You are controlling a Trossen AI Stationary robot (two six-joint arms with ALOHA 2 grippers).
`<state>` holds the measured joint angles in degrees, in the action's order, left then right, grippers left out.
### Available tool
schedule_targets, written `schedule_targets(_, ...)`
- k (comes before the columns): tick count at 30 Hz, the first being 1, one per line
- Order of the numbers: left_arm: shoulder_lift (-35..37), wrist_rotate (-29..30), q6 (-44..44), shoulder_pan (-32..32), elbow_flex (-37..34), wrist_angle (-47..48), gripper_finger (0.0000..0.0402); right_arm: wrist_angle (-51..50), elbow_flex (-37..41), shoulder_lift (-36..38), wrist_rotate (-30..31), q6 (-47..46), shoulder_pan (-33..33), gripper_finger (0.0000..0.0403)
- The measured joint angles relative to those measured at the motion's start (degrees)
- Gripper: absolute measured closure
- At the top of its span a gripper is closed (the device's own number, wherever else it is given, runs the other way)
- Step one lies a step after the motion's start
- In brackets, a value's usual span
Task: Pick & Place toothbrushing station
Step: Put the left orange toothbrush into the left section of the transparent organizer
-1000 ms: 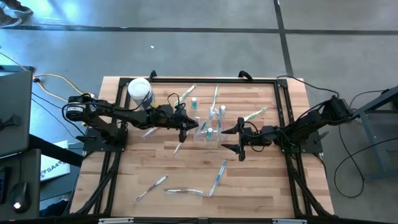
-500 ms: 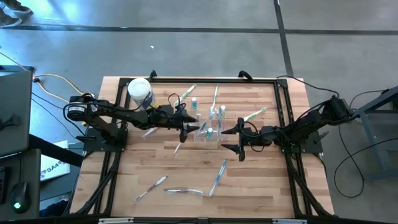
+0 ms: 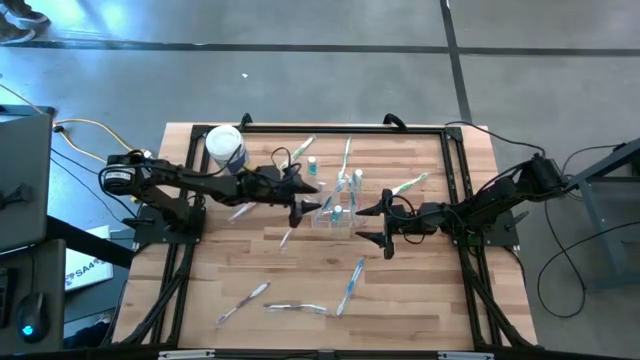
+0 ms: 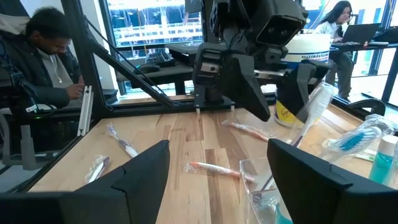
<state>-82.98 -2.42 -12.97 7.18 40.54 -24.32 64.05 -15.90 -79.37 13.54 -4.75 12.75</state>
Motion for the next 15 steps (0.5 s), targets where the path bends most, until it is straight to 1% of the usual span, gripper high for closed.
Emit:
schedule_targets(3,0.0,0.0,2.4,0.0,3.5,7.8,0.0159,0.0,0.0,0.0,0.0,0.0,0.0,0.014)
schedule_targets(10,0.0,0.1,3.4,-0.1,12.9,26.1,0.0159,-0.1,0.0,0.0,0.0,0.0,0.0,0.014)
schedule_targets(15,0.0,0.1,3.6,-0.1,17.2,35.7,0.0159,-0.6,0.0,0.0,0.0,0.0,0.0,0.014)
